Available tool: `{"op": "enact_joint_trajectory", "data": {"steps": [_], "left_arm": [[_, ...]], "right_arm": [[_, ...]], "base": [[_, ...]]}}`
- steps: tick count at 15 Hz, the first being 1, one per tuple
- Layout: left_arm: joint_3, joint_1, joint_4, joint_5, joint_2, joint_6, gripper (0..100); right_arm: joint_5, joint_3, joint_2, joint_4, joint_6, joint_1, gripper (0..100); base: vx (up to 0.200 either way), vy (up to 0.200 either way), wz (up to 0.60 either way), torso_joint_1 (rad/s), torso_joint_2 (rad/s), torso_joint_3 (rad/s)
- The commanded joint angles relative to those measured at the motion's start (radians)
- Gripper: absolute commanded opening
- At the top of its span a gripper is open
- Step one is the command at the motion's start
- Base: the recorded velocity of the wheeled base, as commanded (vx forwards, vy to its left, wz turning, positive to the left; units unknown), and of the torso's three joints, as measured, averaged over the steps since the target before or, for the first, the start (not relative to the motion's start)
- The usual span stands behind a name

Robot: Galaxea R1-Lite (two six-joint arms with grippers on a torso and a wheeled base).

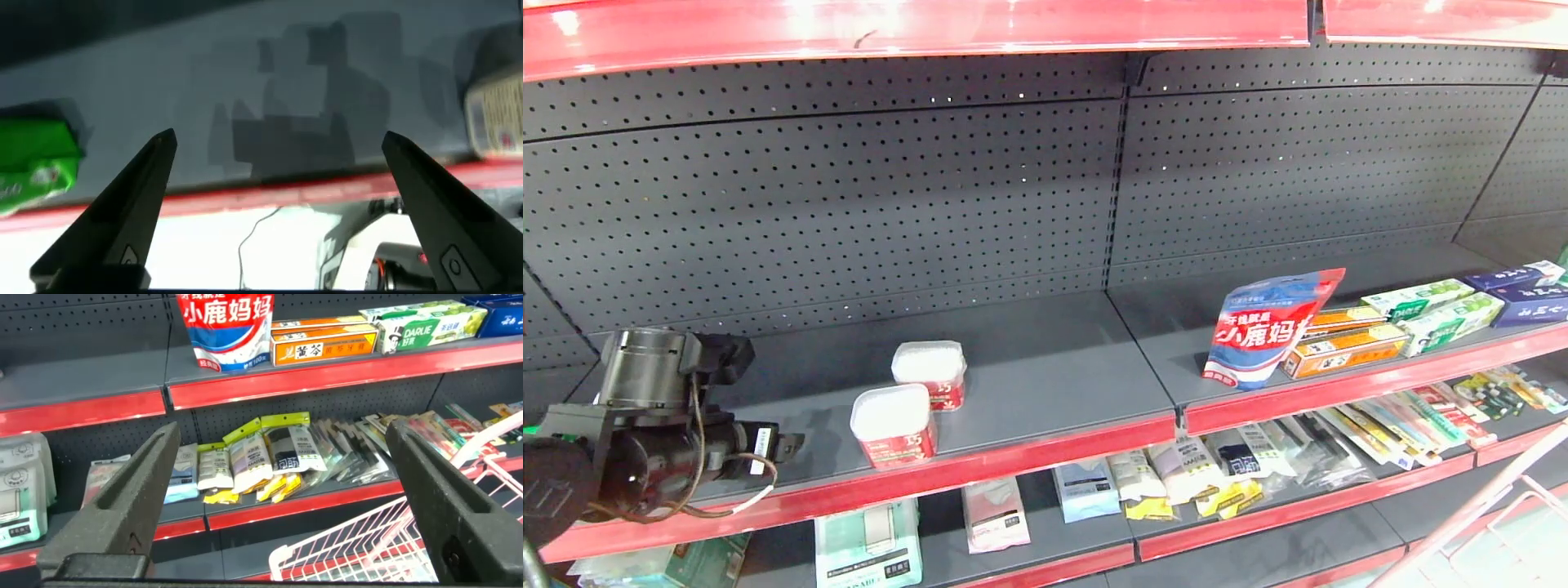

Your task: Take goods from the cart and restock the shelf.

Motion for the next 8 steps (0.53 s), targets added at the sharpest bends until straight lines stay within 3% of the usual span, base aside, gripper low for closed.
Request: {"op": "enact_joint_trajectory", "data": {"steps": [1,8], "left_arm": [[-0.031,-0.001,-0.028,0.001,0.074,-0.001,100],[-0.082,-0.04,-0.082,0.002,0.155,-0.001,100]], "right_arm": [[0.0,0.0,0.002,0.0,0.0,0.0,100],[0.0,0.0,0.002,0.0,0.0,0.0,100]], "base": [[0.0,0.0,0.0,0.0,0.0,0.0],[0.0,0.0,0.0,0.0,0.0,0.0]]}}
